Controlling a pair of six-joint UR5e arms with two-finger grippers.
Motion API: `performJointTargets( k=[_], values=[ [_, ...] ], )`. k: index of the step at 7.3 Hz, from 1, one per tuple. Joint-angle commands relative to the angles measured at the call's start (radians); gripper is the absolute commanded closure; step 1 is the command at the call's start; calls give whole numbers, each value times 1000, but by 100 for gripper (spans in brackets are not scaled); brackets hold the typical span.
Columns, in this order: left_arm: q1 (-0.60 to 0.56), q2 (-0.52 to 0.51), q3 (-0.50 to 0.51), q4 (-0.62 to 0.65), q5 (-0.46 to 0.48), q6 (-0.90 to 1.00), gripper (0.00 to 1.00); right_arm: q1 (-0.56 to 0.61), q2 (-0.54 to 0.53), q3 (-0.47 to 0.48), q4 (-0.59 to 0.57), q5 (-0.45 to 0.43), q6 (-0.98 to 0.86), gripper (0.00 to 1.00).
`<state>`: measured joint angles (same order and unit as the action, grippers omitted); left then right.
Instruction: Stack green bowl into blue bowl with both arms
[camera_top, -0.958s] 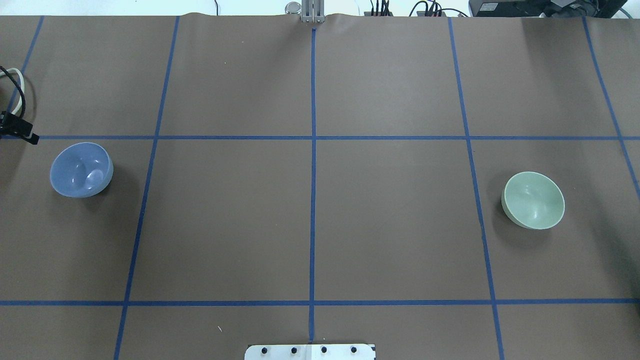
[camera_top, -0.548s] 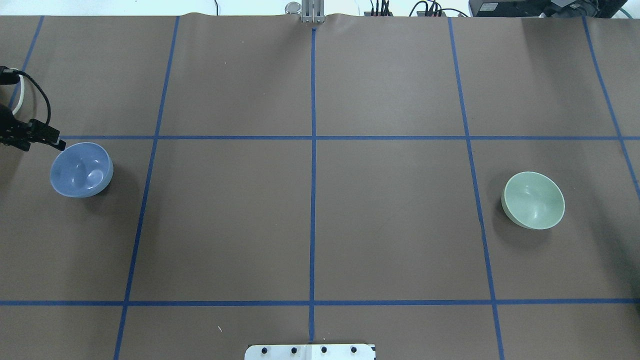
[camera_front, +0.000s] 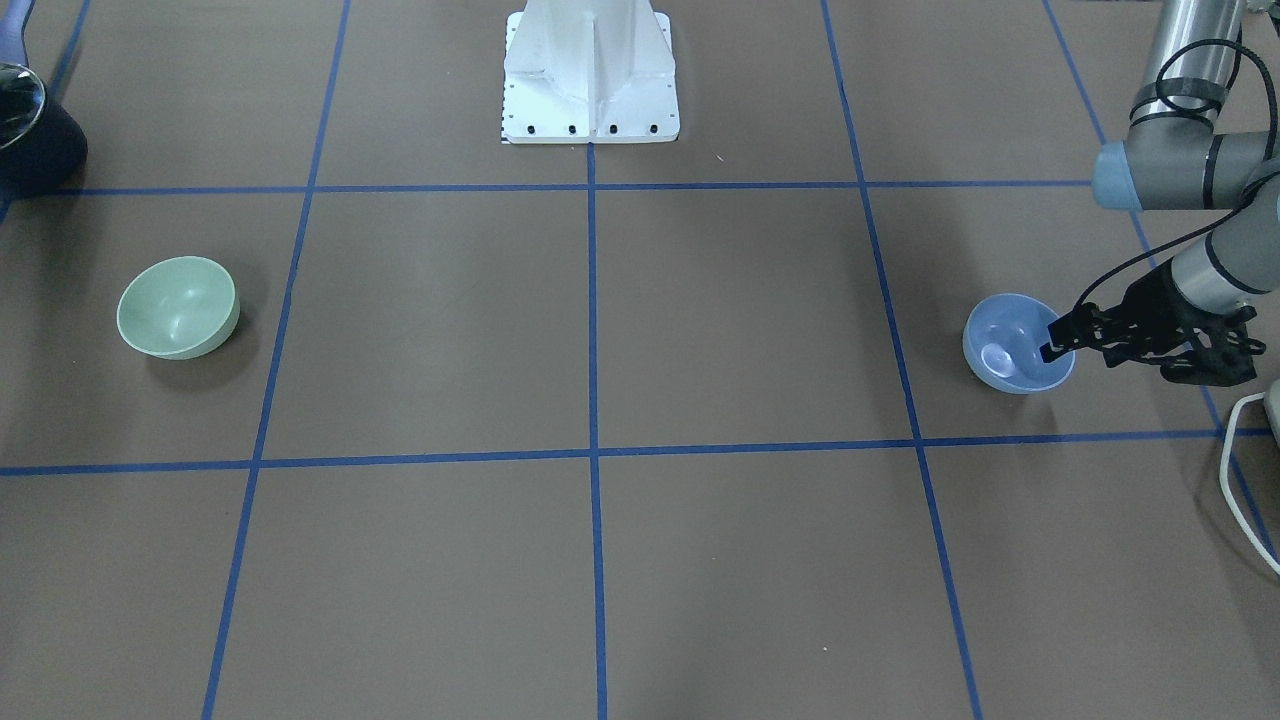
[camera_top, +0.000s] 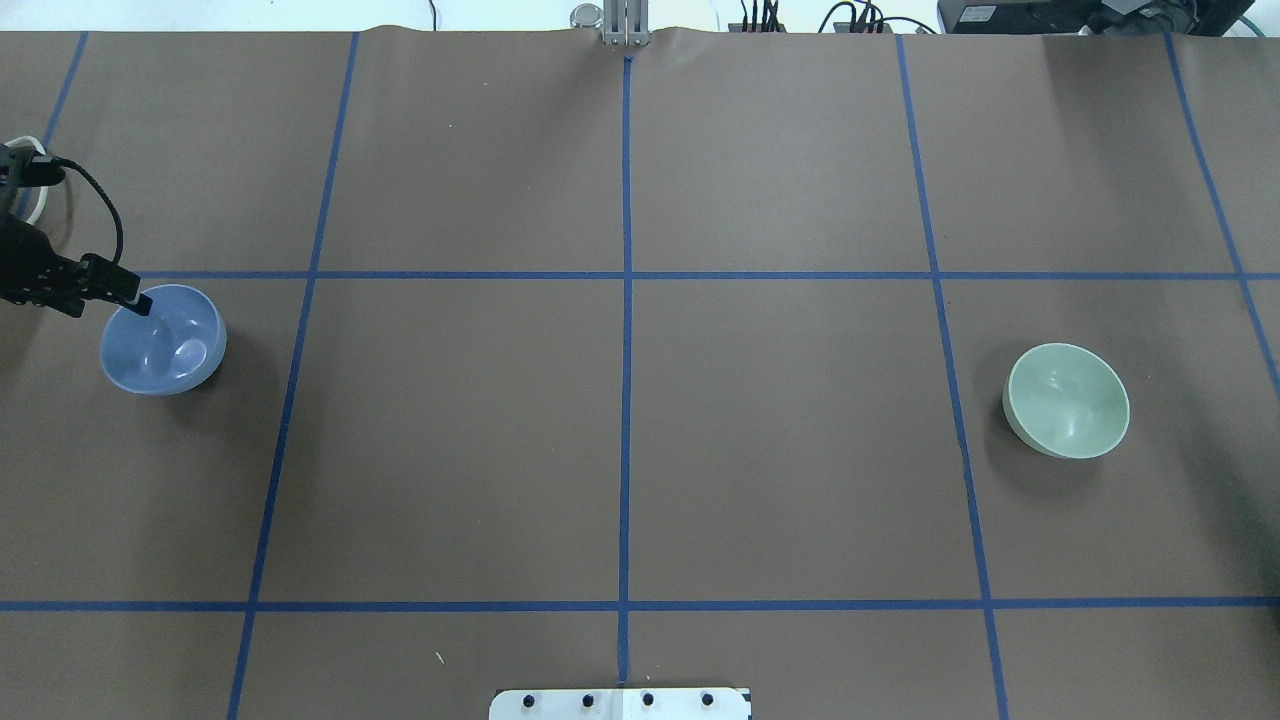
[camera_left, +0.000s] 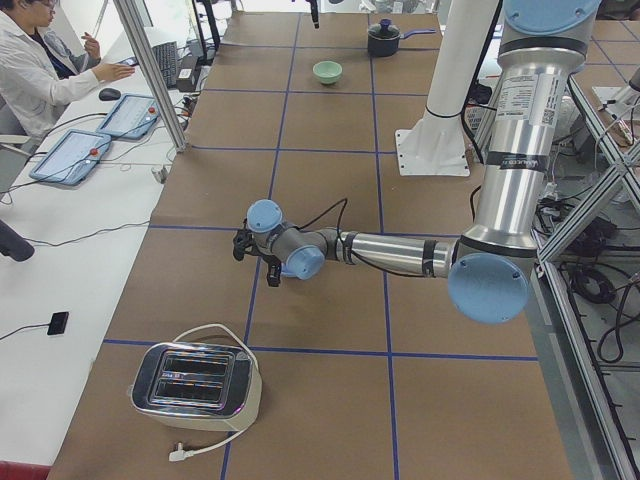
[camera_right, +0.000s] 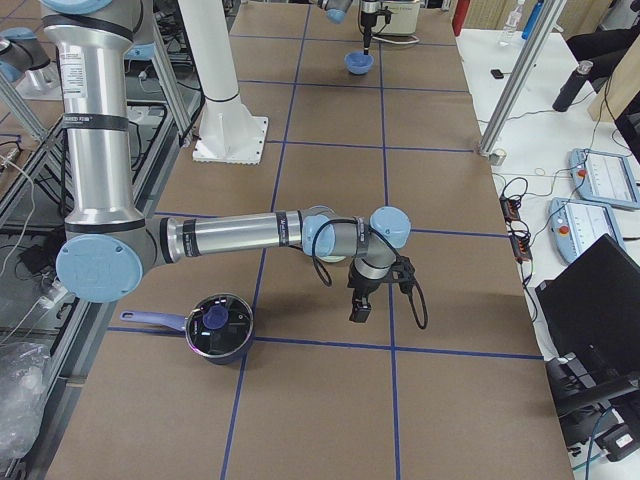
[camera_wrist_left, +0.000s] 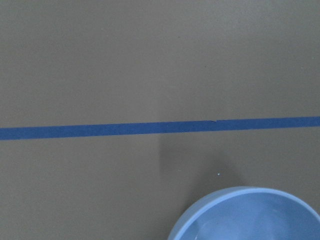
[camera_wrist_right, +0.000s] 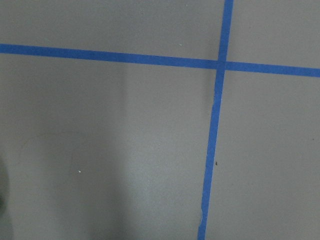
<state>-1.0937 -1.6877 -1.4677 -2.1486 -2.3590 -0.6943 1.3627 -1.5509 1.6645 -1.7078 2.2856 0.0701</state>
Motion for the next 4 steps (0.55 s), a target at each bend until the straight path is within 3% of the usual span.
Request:
performJointTargets(
  k=[1,4],
  values=[
    [20,8,-2,-4,0,2,28,-2,0,0,0,0,0,0],
    [43,13,-2,-28,0,4,30,-7,0,0,0,0,0,0]
  ],
)
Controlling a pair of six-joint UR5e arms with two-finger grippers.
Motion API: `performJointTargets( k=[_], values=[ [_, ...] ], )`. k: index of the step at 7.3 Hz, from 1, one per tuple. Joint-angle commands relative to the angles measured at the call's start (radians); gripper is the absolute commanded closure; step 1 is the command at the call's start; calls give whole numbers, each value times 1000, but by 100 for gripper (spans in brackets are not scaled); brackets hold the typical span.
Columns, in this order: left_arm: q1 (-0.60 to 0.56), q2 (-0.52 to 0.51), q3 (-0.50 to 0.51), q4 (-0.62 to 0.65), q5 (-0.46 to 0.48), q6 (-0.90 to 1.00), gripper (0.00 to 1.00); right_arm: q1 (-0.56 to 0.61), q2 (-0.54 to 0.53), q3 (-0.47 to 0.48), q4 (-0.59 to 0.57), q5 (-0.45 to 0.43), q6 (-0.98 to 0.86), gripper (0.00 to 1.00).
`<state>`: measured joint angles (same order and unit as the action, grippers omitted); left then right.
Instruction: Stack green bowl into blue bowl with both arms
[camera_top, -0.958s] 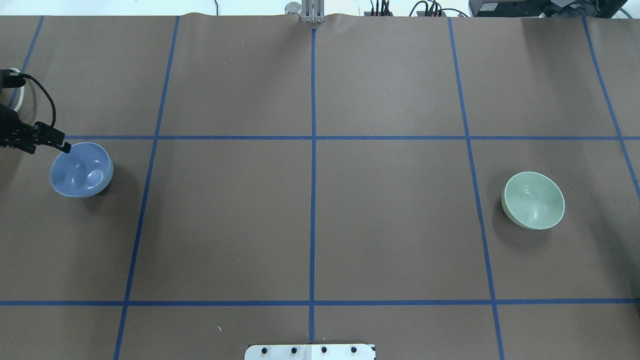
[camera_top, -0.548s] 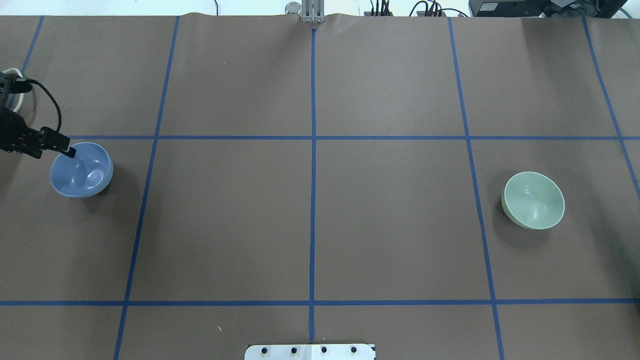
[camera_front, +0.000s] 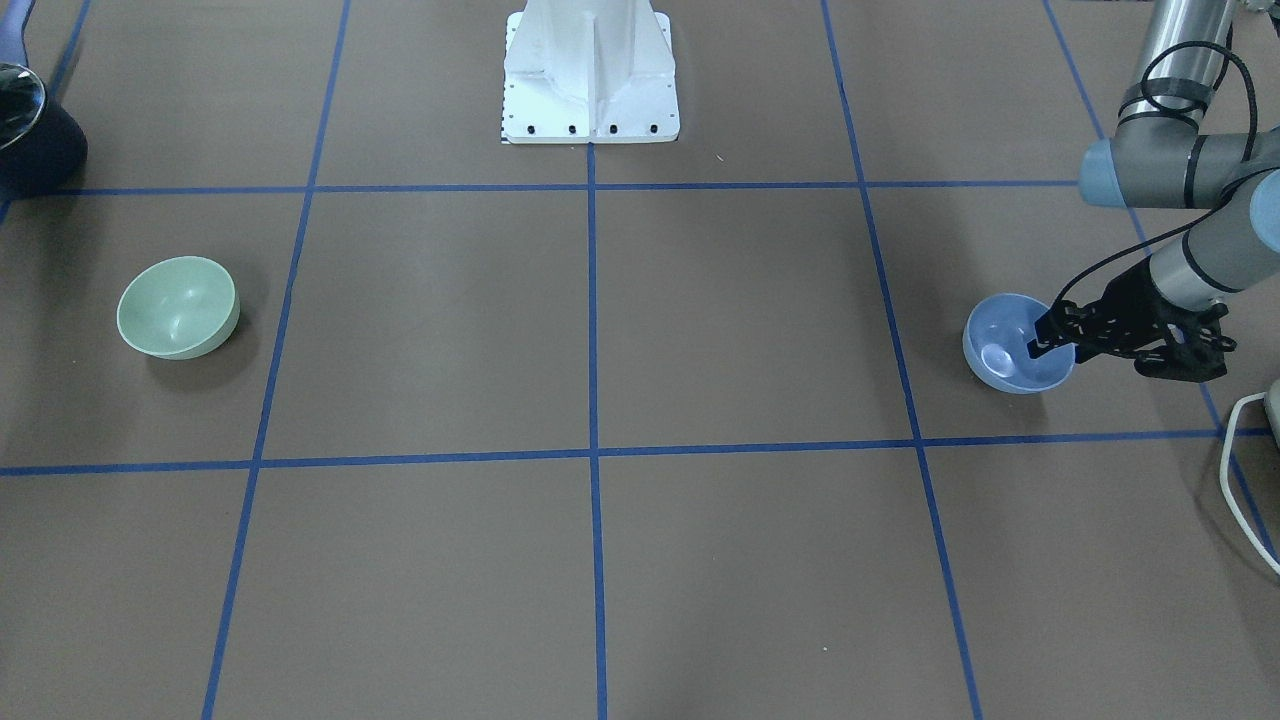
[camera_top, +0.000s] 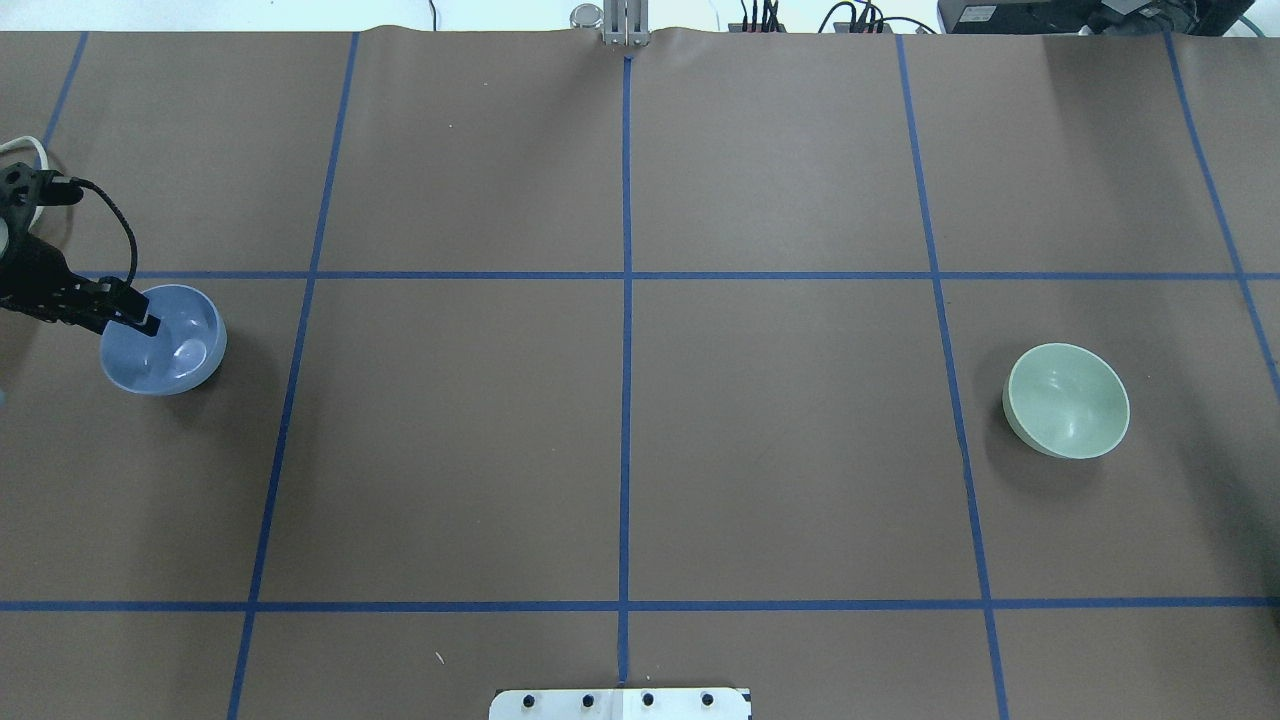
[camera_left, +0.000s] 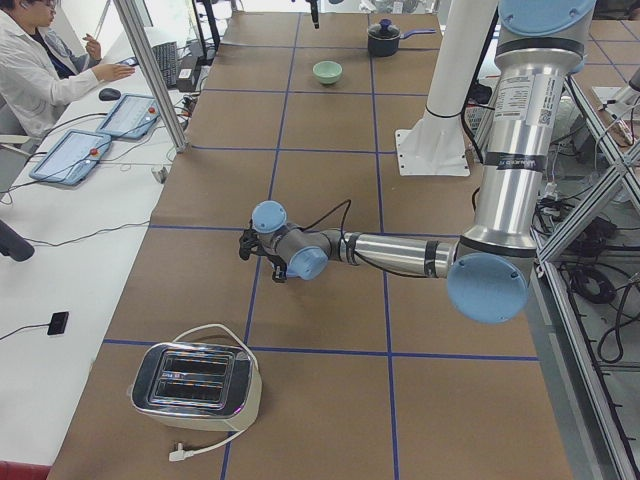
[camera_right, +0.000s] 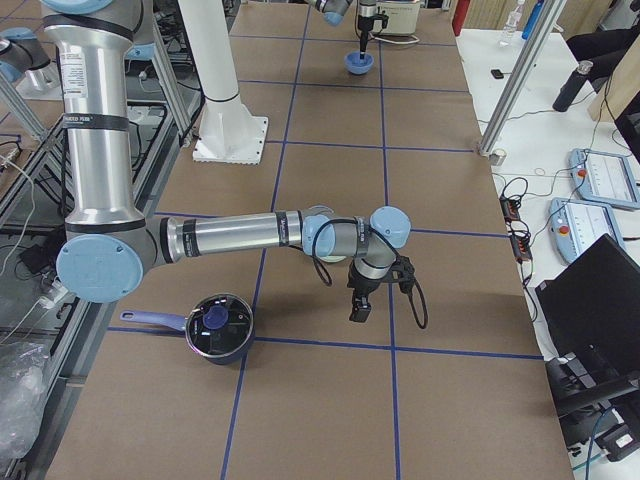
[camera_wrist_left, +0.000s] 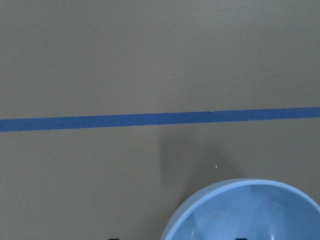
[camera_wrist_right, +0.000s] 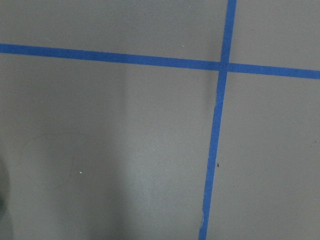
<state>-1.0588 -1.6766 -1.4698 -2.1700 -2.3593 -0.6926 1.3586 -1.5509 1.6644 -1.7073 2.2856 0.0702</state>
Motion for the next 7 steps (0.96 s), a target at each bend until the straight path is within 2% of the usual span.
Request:
performJointTargets(
  k=[1,2,3,4,5,7],
  values=[
    [10,6,0,-10,0,2,31,-4,0,0,0,0,0,0],
    [10,8,2,-22,0,2,34,-6,0,0,0,0,-1,0],
    [10,9,3,-22,2,-1,49,-7,0,-3,0,0,-1,0],
    [10,14,3,-22,5,-2,71,-9,0,-21,35,0,0,0],
    [10,21,-1,-24,6,-2,86,-9,0,-61,88,0,0,0],
    [10,21,-9,-24,2,-14,87,-9,0,-84,136,2,3,0]
  ],
)
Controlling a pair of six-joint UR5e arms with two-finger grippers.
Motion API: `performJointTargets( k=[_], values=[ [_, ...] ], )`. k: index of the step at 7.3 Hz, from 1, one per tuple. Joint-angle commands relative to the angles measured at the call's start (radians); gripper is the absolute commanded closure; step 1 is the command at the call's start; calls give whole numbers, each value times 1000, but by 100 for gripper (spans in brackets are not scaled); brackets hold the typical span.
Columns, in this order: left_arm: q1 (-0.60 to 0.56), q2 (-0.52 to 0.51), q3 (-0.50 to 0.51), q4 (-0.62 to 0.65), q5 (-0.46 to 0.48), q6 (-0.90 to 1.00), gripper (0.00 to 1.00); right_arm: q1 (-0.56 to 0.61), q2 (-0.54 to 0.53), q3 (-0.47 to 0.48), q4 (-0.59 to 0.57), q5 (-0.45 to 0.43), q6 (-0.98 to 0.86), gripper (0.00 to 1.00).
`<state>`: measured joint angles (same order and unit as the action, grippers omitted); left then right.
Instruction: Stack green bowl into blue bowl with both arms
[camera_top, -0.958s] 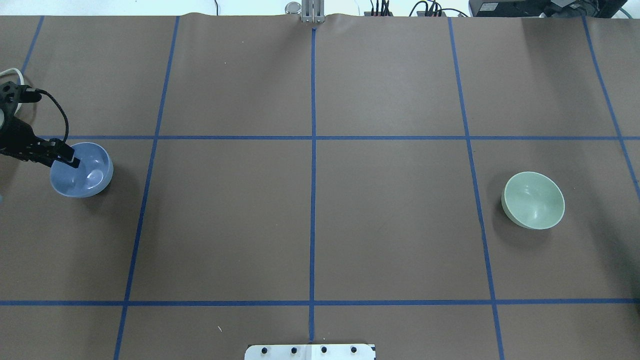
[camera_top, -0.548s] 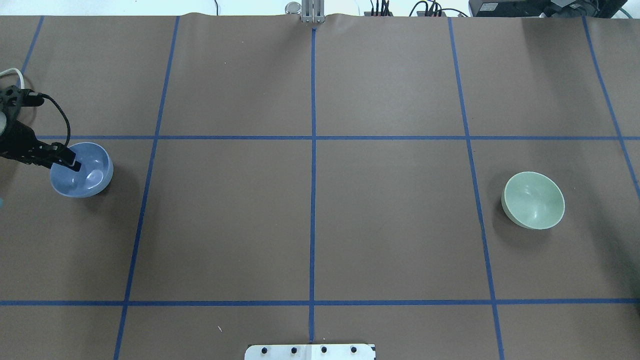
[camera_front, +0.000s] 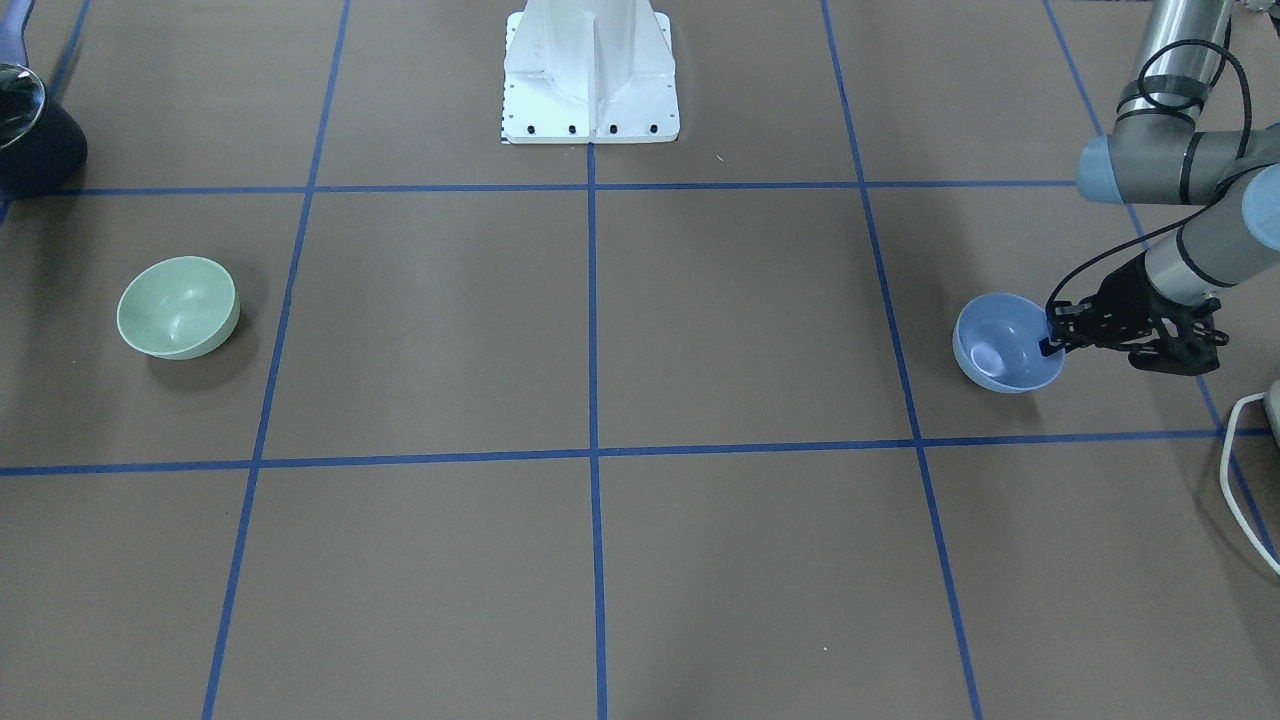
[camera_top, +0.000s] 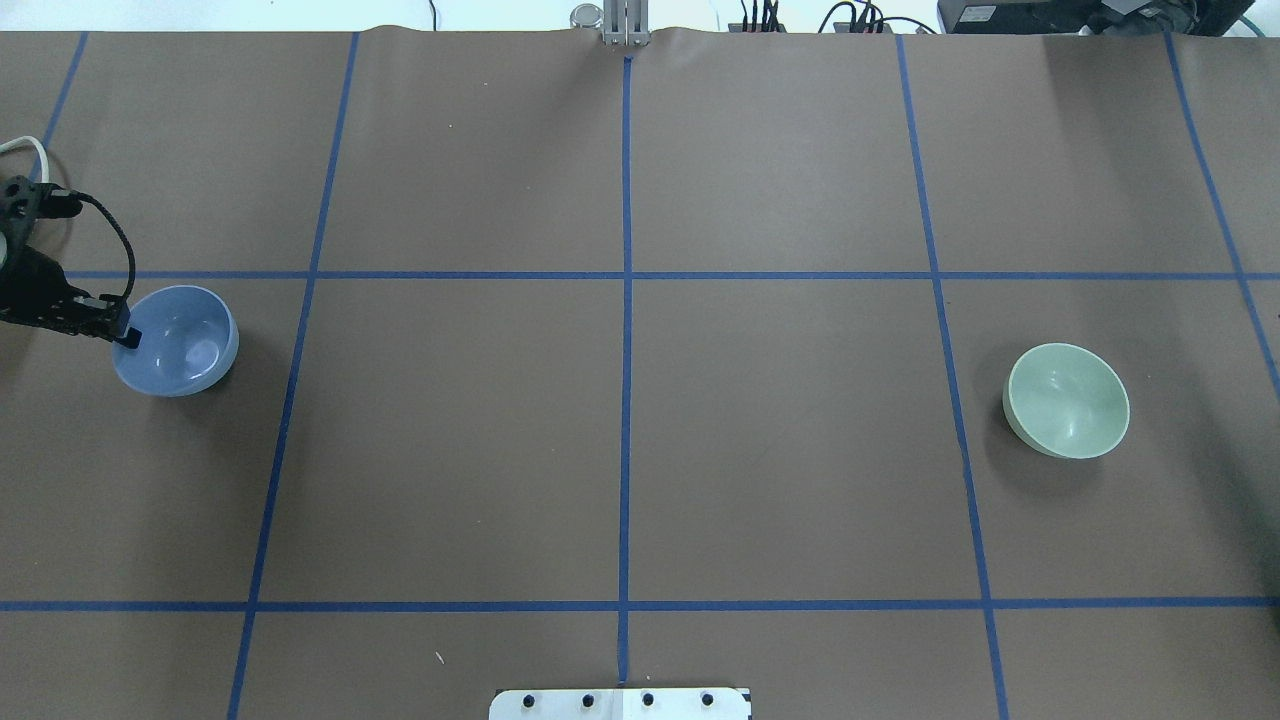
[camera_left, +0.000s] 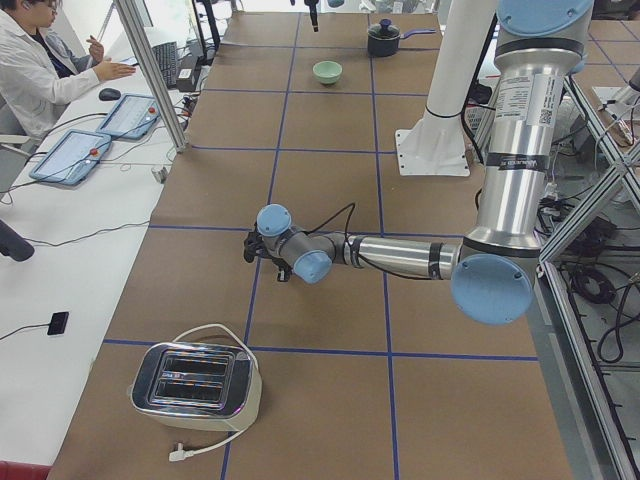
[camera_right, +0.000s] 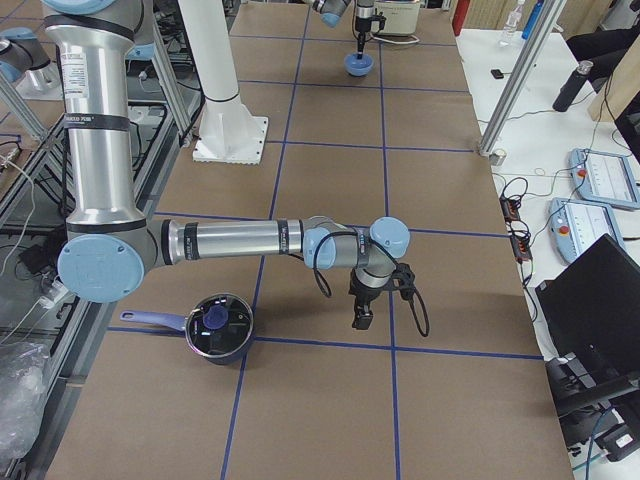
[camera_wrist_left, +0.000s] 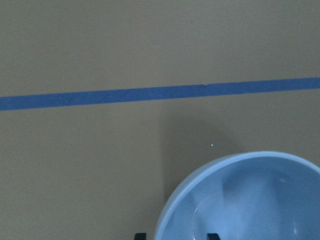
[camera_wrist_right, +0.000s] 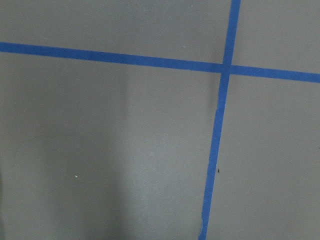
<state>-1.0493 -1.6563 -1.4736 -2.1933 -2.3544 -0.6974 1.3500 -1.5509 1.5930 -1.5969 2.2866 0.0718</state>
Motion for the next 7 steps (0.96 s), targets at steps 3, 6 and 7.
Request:
performJointTargets(
  k=[3,6,7],
  values=[
    [-2,-19,-82,18,-71,-125,87,0,5,-1,25,4,3,0],
    [58,-152,-106,18,-63,-466,87,-26,-3,60,25,79,133,0],
    [111,-204,-109,18,-56,-563,87,-43,-5,80,23,79,137,0]
  ],
)
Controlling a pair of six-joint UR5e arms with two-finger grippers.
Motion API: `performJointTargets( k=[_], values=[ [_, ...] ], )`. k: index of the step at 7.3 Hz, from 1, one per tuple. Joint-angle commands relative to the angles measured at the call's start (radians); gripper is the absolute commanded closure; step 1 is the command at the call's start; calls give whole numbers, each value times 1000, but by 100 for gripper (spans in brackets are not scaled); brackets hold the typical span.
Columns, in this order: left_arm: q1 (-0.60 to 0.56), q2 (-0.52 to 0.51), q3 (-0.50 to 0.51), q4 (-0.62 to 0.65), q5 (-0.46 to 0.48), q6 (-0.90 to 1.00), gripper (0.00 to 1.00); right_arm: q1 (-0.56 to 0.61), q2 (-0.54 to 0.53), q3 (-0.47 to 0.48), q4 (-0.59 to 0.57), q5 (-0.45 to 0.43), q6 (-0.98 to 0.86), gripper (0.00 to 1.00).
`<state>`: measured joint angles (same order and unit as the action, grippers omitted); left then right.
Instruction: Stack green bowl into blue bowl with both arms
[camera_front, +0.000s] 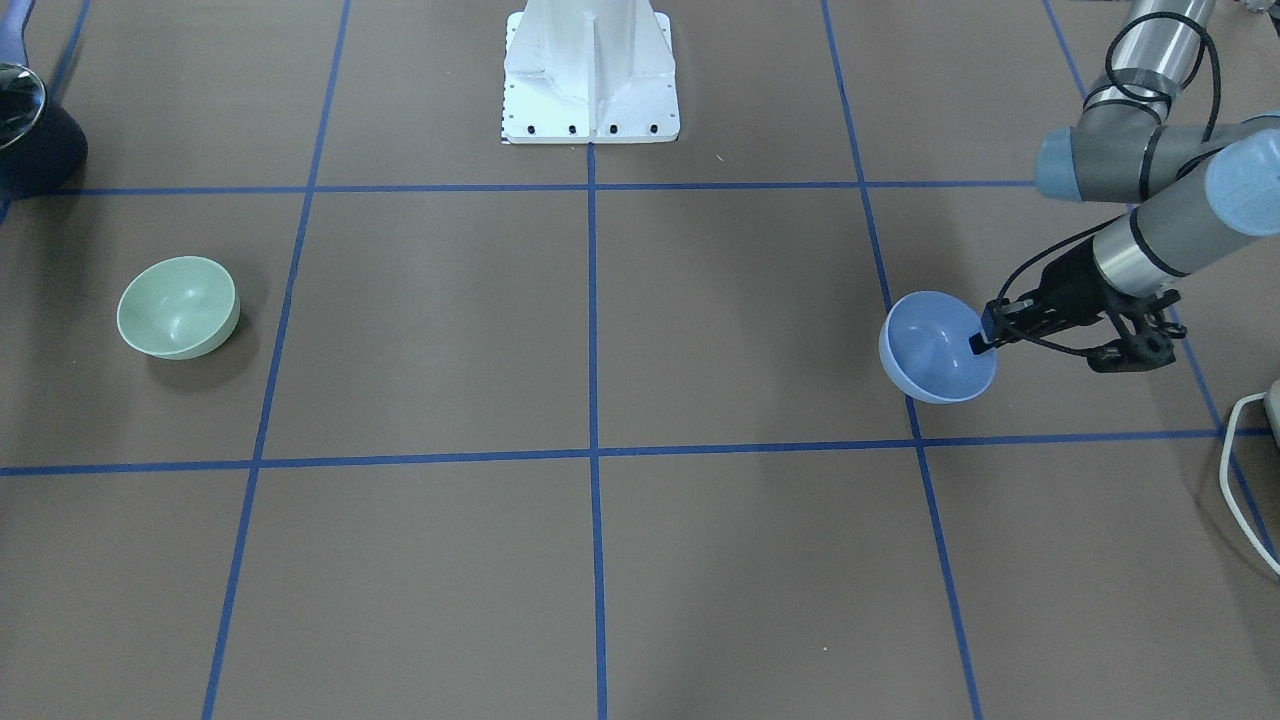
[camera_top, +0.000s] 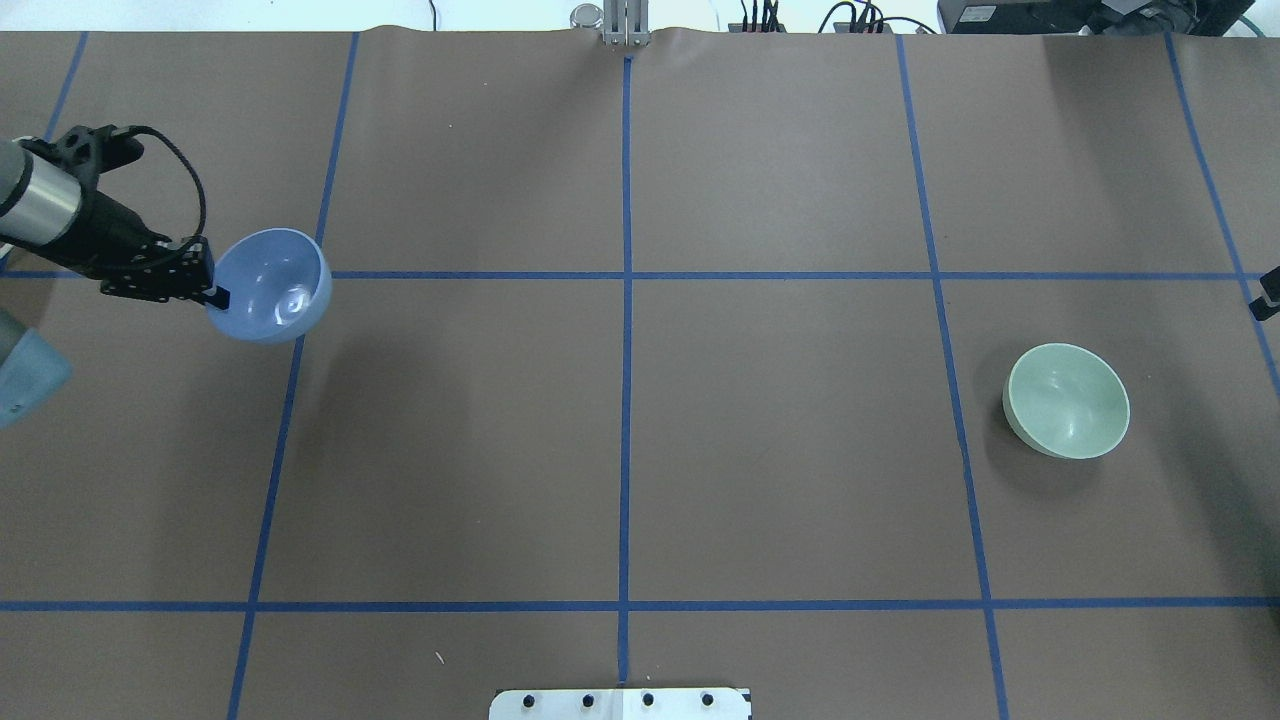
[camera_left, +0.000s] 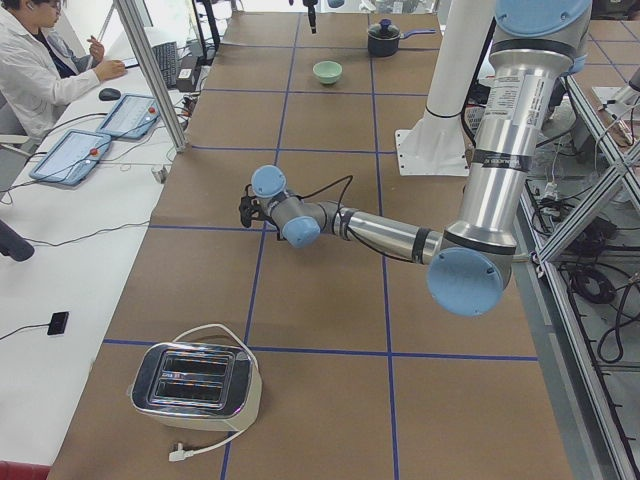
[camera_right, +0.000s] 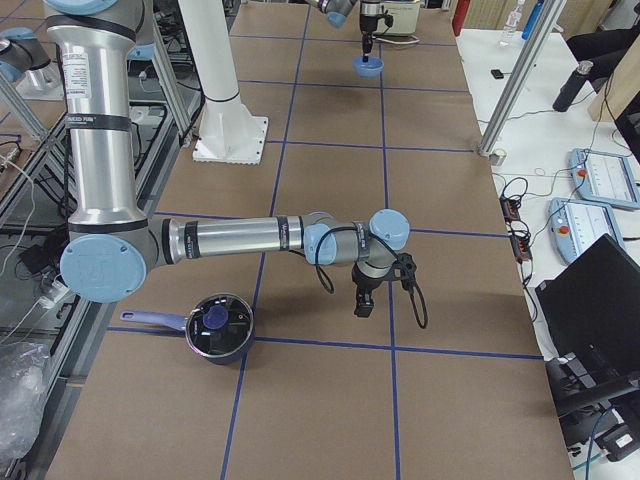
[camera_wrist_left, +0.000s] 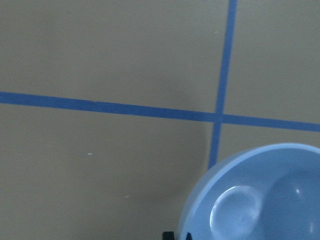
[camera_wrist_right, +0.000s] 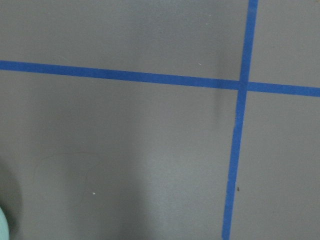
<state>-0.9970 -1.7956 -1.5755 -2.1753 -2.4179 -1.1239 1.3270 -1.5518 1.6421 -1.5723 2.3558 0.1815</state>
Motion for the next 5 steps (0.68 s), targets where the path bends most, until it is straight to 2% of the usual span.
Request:
performJointTargets(
  k=[1,2,4,5],
  values=[
    [111,-117,-8,2,34,-239,87,-50,-4,50,-2,8,61,0],
    [153,-167,-8,20,74,-296,87,-61,-5,71,0,8,90,0],
    [208,-345,-30,310,155,-313,87,-72,-7,76,2,10,90,0],
    [254,-390,-40,387,212,-313,87,-72,-5,76,3,10,90,0]
  ],
)
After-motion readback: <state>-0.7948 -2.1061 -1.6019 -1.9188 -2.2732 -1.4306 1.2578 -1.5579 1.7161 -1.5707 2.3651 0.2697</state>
